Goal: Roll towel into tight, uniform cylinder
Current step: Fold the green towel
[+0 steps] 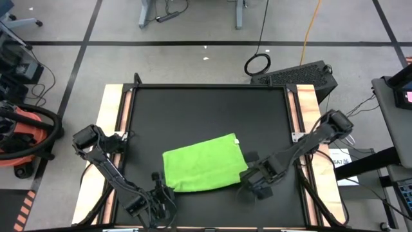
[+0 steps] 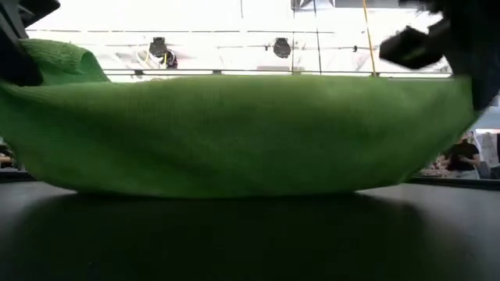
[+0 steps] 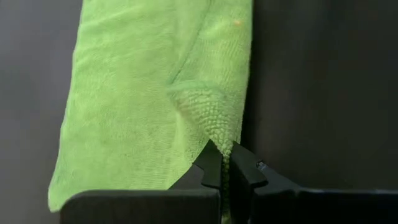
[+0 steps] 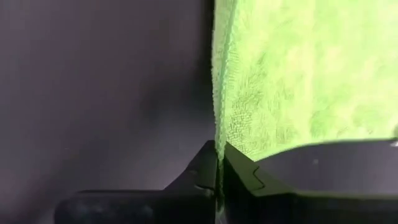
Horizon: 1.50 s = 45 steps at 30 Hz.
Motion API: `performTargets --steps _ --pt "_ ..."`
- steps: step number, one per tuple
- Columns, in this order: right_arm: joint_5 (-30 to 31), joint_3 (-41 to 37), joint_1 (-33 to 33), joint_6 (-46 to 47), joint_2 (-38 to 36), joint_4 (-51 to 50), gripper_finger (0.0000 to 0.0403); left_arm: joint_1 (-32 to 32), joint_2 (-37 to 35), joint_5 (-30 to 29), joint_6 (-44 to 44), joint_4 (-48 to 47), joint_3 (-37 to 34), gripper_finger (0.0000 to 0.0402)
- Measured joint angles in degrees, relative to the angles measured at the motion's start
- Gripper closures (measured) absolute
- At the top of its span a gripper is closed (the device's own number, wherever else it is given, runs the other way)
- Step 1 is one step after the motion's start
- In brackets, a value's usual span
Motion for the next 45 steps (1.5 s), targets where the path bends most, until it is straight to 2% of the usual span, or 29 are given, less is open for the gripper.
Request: performTargets --steps 2,8,15,23,30,35,42,45 --pt "0.2 0.8 -0.6 -1.2 -1.2 -0.2 0.0402 0.0 0.0 -0.5 -0.5 -0.9 0.0 0.0398" --pt "6.2 3.6 -5.5 -6.4 -1.6 -1.6 0.0402 1.1 0.0 -3.2 -7.8 -5.2 0.0 0.0398" --pt "6.5 3.6 -13.4 -11.7 -1.2 -0.9 0.0403 1.6 0.0 -4.7 -16.5 -7.2 -0.4 0.0398" --pt "5.6 3.6 -20.6 -16.9 2.8 1.4 0.0403 3.1 0.0 -3.8 -26.7 -7.2 -6.9 0.0393" --pt "4.1 3.6 -25.7 -20.5 7.7 3.2 0.0391 5.5 0.0 -3.2 -28.7 -6.8 -10.1 0.0371" --pt "4.4 3.6 -27.9 -21.1 9.1 3.3 0.037 6.2 0.0 -3.6 -28.3 -7.1 -10.2 0.0336" --pt "7.0 3.6 -28.9 -21.6 9.1 3.9 0.0309 6.2 0.0 -5.4 -28.5 -7.3 -10.2 0.0242" --pt "5.5 3.6 -29.2 -22.1 9.1 3.8 0.0304 6.2 0.0 -6.2 -28.5 -7.3 -10.2 0.0216"
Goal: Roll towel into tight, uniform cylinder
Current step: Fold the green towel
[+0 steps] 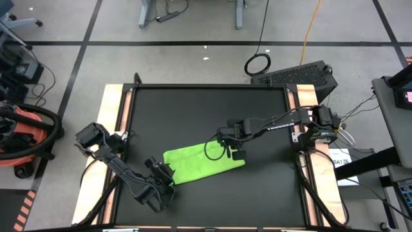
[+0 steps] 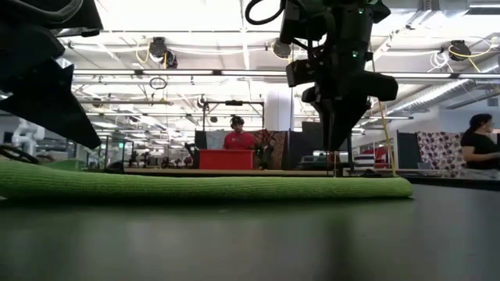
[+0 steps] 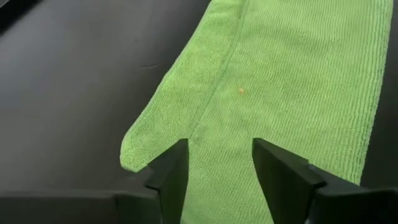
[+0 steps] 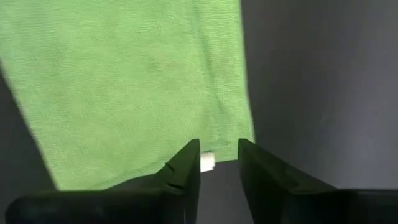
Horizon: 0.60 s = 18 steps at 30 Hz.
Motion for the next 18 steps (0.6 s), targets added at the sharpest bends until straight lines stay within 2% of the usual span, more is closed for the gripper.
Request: performTargets --steps 6,10,14,18 --pt "-1.8 0.0 0.0 0.3 0.0 -0.1 0.0315 -0.2 0.0 -0.5 2.6 -0.3 0.0 0.0208" --pt "-2.8 0.0 0.0 0.3 0.0 -0.1 0.0307 -0.6 0.0 -0.6 7.0 -2.0 0.0 0.0207" --pt "-2.8 0.0 0.0 0.8 0.0 0.2 0.0286 -0.6 -1.8 -0.7 4.4 -5.8 -0.5 0.0207" --pt "-2.8 -0.6 0.0 1.3 0.0 1.3 0.0269 -0.6 -7.3 -0.8 0.8 -3.7 -5.0 0.0207"
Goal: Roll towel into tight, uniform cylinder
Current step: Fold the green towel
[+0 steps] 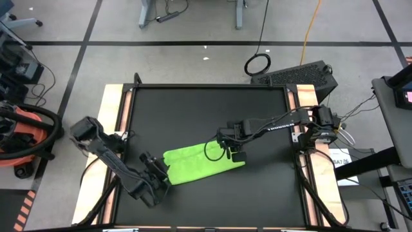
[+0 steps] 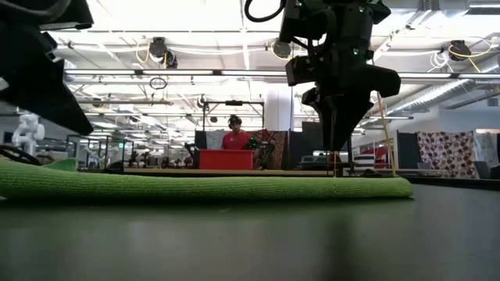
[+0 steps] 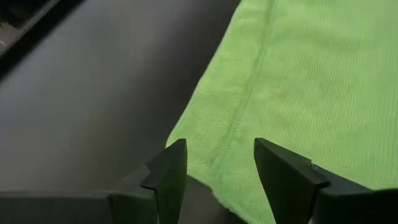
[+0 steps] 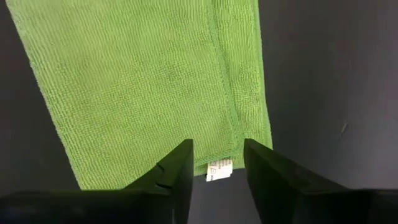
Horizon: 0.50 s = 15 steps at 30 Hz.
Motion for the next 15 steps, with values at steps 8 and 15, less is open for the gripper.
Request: performTargets --steps 8,15 --pt "-0.9 -3.8 0.0 0.4 0.0 1.3 0.0259 1.2 -15.6 8.3 3.1 17.9 -13.9 0.0207" --pt "-1.7 -5.1 0.4 0.6 0.0 2.4 0.0259 5.4 -22.7 15.3 1.0 21.0 -20.8 0.0207"
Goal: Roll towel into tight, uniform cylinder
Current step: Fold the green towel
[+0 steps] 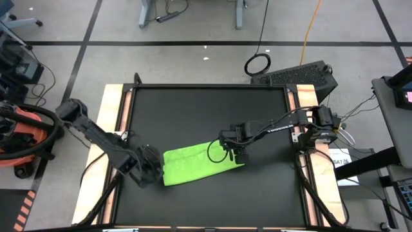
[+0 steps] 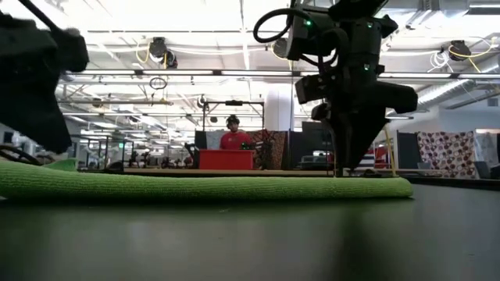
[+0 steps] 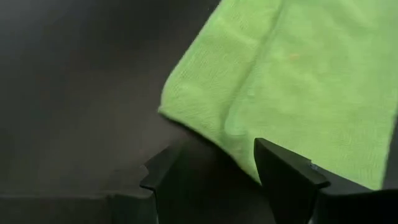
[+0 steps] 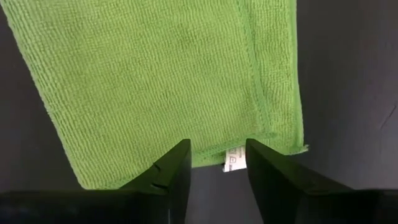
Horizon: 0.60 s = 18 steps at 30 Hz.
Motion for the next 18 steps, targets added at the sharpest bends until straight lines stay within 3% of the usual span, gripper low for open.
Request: performTargets --steps 8,13,18 --pt "0.0 0.0 0.1 0.0 0.0 0.4 0.0259 5.9 0.8 5.9 11.2 12.7 -3.2 0.0207" --pt "0.0 0.0 0.1 0.0 0.0 0.5 0.0259 9.1 2.4 8.7 13.1 10.5 -3.2 0.0212" --pt "0.0 0.0 0.1 -0.1 0.0 0.5 0.0259 9.9 4.2 10.6 14.9 10.1 -3.1 0.0256"
